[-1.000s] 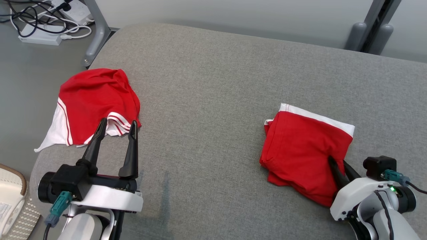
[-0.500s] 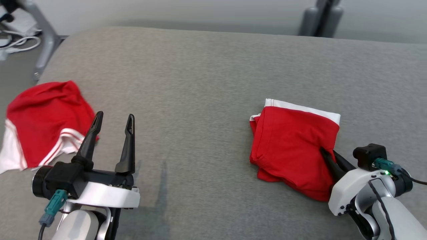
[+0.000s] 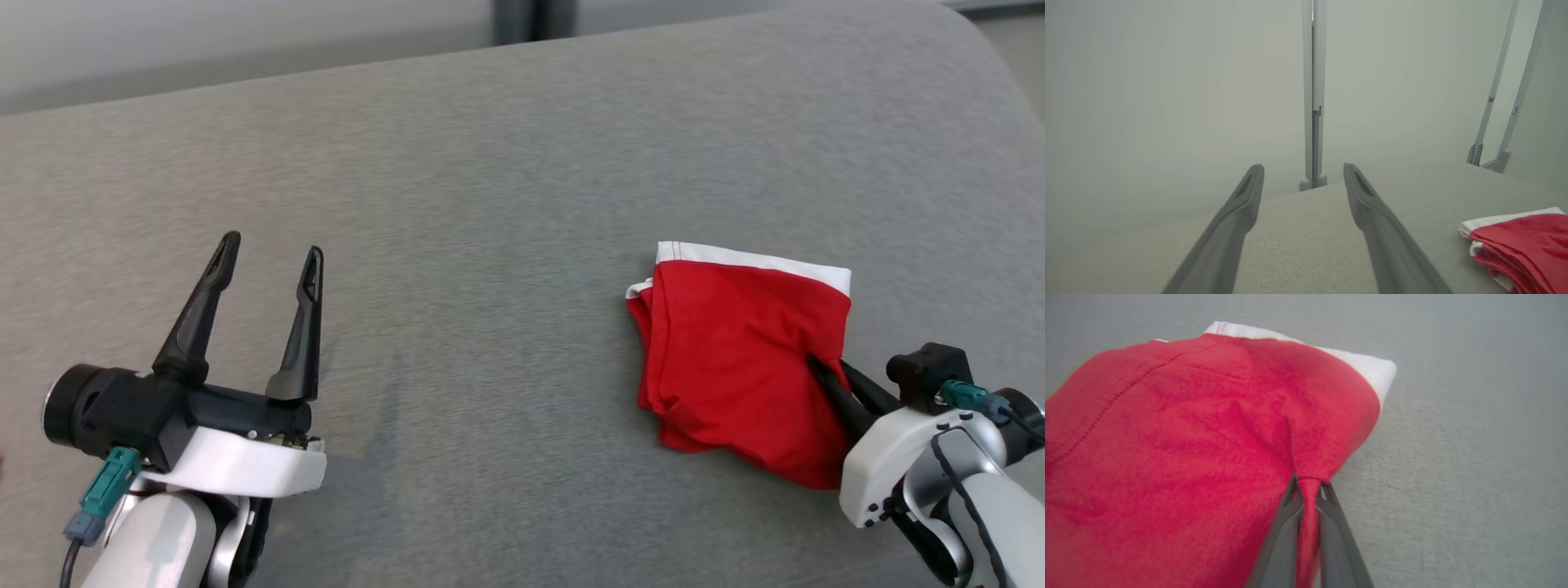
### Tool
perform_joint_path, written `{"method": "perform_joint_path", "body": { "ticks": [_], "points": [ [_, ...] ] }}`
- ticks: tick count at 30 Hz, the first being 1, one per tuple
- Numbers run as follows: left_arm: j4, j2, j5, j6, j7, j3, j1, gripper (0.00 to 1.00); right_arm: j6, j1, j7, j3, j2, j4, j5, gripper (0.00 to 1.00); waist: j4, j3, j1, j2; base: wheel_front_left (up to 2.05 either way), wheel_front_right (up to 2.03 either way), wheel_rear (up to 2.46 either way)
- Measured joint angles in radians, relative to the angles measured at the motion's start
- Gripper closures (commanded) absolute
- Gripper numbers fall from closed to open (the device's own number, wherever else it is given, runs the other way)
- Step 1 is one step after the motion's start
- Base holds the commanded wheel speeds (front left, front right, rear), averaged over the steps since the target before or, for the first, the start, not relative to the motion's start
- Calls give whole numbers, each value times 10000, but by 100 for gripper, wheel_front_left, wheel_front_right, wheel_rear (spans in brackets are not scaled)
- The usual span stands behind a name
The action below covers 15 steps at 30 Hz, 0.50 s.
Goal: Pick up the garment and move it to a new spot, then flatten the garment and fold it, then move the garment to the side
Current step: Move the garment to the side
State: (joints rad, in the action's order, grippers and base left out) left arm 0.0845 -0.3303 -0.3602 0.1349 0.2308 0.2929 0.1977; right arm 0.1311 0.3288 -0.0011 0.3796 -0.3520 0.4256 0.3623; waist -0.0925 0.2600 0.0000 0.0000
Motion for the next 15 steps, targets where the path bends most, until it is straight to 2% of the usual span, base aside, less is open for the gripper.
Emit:
{"method": "perform_joint_path", "body": {
  "ticks": [4, 7, 15],
  "points": [
    [341, -153, 100, 21, -211, 29, 143, 0, 0, 62, 8, 153, -449, -69, 31, 100, -851, 219, 0, 0, 0, 0, 0],
    [608, -297, 182, 10, -430, 102, 218, 0, 0, 282, 21, 226, -1026, -17, 82, 100, -1354, 433, 0, 0, 0, 0, 0],
    [1187, -598, 495, -182, -899, 341, 1004, 0, 2, 2125, -311, 451, -2460, 499, -311, 100, -1752, 1521, 0, 0, 0, 0, 0]
  ]
}}
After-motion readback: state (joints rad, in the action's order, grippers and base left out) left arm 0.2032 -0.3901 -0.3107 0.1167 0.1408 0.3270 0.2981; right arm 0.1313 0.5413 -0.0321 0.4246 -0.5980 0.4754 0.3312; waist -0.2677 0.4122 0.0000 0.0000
